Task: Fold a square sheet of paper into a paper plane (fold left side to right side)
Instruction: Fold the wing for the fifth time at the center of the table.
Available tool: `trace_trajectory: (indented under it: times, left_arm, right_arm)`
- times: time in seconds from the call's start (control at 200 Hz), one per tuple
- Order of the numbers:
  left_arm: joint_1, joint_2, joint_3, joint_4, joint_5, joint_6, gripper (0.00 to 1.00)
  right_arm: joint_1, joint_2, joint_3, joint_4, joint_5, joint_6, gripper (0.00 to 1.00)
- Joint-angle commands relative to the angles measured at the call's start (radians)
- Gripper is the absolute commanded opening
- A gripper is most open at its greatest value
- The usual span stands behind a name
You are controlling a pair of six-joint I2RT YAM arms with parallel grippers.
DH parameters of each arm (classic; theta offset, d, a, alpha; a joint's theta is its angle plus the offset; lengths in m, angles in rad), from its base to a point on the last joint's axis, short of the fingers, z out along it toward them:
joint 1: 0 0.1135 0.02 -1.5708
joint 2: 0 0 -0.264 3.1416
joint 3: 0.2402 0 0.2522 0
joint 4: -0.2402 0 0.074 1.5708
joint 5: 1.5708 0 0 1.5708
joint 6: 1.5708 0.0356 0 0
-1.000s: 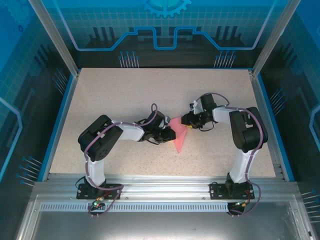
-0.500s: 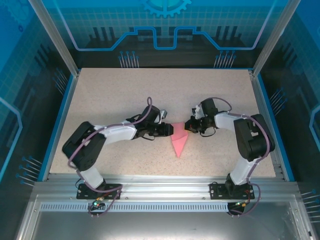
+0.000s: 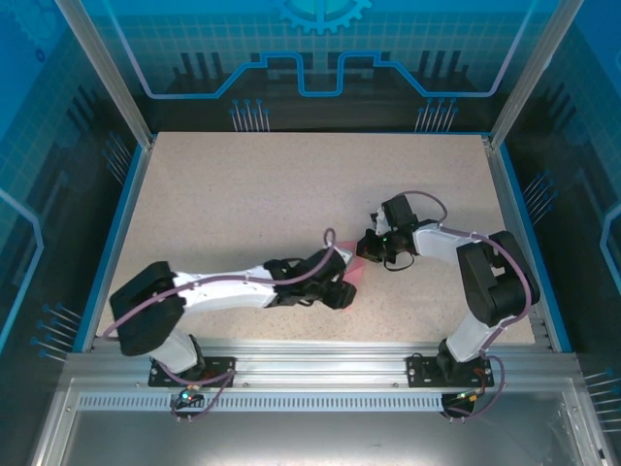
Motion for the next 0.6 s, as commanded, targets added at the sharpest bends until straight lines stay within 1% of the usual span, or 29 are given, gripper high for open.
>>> trace_trajectory:
  times: [0.0, 0.185, 0.37, 0.595]
  left_arm:
    - [-0.031, 0.072, 0.087, -0.078, -0.159, 0.008, 0.58]
    - [-0.055, 0.159, 0.172, -0.142, -0.243, 0.01, 0.61]
    - [-0.08, 0.227, 0.239, -0.186, -0.271, 0.034, 0.62]
    - [-0.096, 0.315, 0.321, -0.251, -0.313, 0.05, 0.62]
  right_arm:
    - [0.018, -0.019, -0.001, -0.034, 0.019, 0.028, 0.0]
    - [0.023, -0.015, 0.016, -0.063, 0.024, 0.042, 0.0]
    - [0.024, -0.011, 0.026, -0.08, 0.025, 0.05, 0.0]
    - [0.027, -0.009, 0.026, -0.086, 0.026, 0.064, 0.0]
